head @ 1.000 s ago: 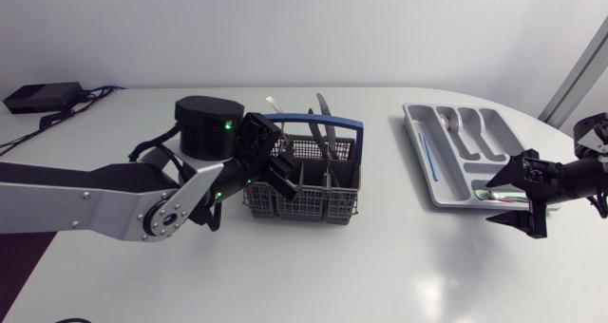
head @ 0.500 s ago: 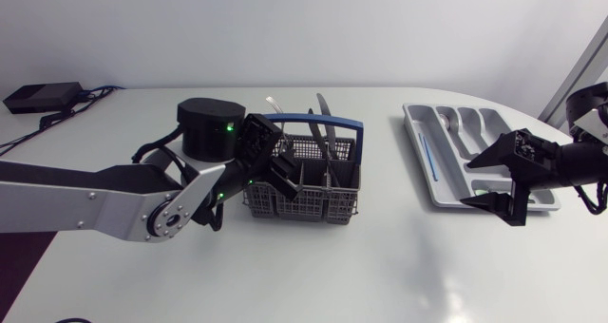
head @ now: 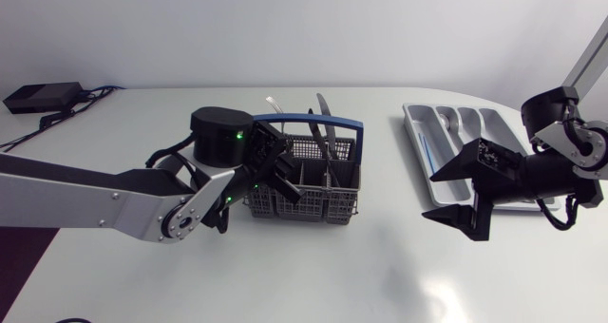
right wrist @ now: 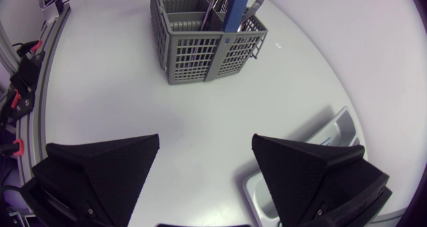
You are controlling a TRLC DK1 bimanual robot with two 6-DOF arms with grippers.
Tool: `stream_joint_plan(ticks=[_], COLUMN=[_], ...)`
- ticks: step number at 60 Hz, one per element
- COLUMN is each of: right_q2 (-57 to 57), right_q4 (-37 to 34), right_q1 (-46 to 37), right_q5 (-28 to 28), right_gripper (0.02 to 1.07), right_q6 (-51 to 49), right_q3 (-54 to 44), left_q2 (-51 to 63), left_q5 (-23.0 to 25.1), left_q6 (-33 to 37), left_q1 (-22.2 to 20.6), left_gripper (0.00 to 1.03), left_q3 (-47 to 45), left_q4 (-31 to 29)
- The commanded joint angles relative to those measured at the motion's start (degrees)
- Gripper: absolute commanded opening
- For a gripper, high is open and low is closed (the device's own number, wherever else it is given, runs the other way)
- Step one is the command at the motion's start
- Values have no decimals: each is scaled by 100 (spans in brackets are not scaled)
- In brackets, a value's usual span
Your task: Sort the cutlery from the basket into the organizer compartments.
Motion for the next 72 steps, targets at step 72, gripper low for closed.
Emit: stream_joint_plan(ticks=[72], right_q2=[-249], right_q4=[145], right_q1=[539], right_q5=[22], right_gripper=[102], right_q6=[443], right_q3=[-417], left_q2=[-807], left_q5=[-24], left_q6=[-345], left_q1=[-155], left_gripper=[4], left_q3=[55], left_q4=[185])
